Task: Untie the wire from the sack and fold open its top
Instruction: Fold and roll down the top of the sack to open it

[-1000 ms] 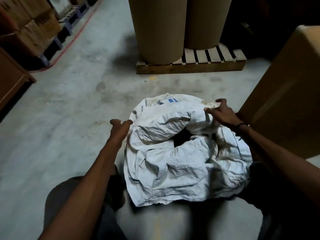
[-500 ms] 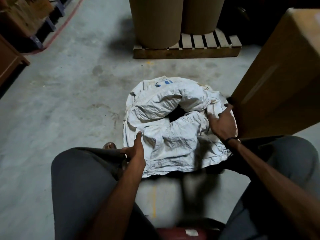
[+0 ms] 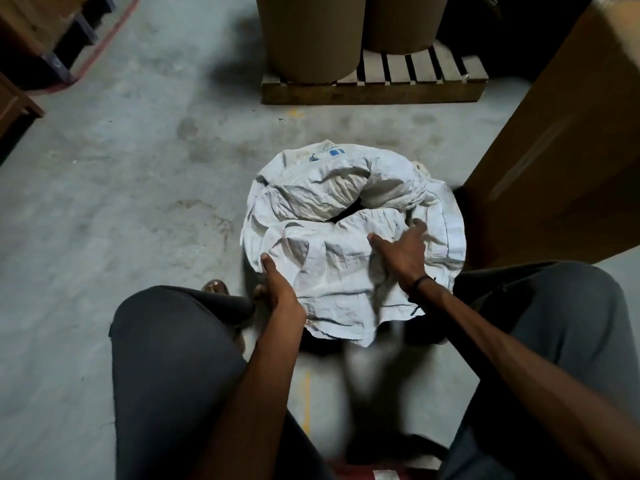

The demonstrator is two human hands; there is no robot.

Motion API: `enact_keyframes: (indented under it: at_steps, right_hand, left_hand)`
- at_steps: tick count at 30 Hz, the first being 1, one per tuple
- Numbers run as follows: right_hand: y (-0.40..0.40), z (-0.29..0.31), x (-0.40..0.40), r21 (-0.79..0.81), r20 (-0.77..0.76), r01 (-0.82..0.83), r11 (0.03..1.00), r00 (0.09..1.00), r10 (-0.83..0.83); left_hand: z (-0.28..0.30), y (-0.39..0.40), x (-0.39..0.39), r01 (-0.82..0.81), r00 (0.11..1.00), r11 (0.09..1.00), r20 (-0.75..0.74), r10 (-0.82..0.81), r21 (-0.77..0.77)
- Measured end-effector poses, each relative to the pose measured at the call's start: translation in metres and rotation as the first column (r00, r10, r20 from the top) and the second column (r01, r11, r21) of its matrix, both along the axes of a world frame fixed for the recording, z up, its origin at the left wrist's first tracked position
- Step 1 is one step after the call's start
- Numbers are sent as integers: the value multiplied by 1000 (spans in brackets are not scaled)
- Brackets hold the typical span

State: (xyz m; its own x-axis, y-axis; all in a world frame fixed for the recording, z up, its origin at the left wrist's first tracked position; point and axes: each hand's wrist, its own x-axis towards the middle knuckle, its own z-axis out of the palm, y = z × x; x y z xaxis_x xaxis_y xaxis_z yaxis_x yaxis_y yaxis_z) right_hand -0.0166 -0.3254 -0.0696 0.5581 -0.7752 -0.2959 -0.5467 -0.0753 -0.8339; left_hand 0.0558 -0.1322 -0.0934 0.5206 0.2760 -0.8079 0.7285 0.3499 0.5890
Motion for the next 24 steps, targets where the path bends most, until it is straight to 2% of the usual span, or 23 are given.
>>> enact_keyframes:
  at_steps: [3,4,6,8,11,13,14,16,17,19,21,24]
  right_hand:
    - [-11,14,6,44,117,151,988,981,-156]
    - [-15,18,8,73,153,173,982,971,-182]
    - [-23,29,12,161,224,204,966,945,-237]
    - [-31,40,20,296,290,236,926,901,-322]
    - [-42,56,27,509,337,276,815,808,-484]
    - [-44,60,27,548,347,296,782,771,-534]
    - [-44,59,25,539,351,312,783,762,-545]
    - [-42,58,23,493,378,326,806,755,-536]
    - [-40,59,21,463,394,317,828,763,-512]
    - [-34,62,20,400,416,280,873,793,-445]
    - [-28,65,18,349,433,259,901,808,-400]
    - [-15,72,15,252,444,277,927,818,-365]
  left_hand:
    - [25,-13,8,-52,989,999,139,50,7]
    - [28,-13,10,-77,979,996,185,82,-34]
    - [40,-12,14,-97,961,948,218,168,-305]
    - [53,-6,18,-11,962,840,224,157,-543]
    - [61,-1,23,23,970,804,209,127,-594]
    - [71,2,19,79,976,848,215,42,-523]
    - [79,5,16,138,981,899,184,-66,-417]
    - [83,11,9,227,973,971,47,-224,-74]
    - [80,15,7,222,975,968,-7,-223,120]
    - [82,17,7,174,971,903,84,-224,393]
    - [91,8,4,177,939,875,188,-287,451]
    - [97,-4,-1,320,903,898,189,-385,302]
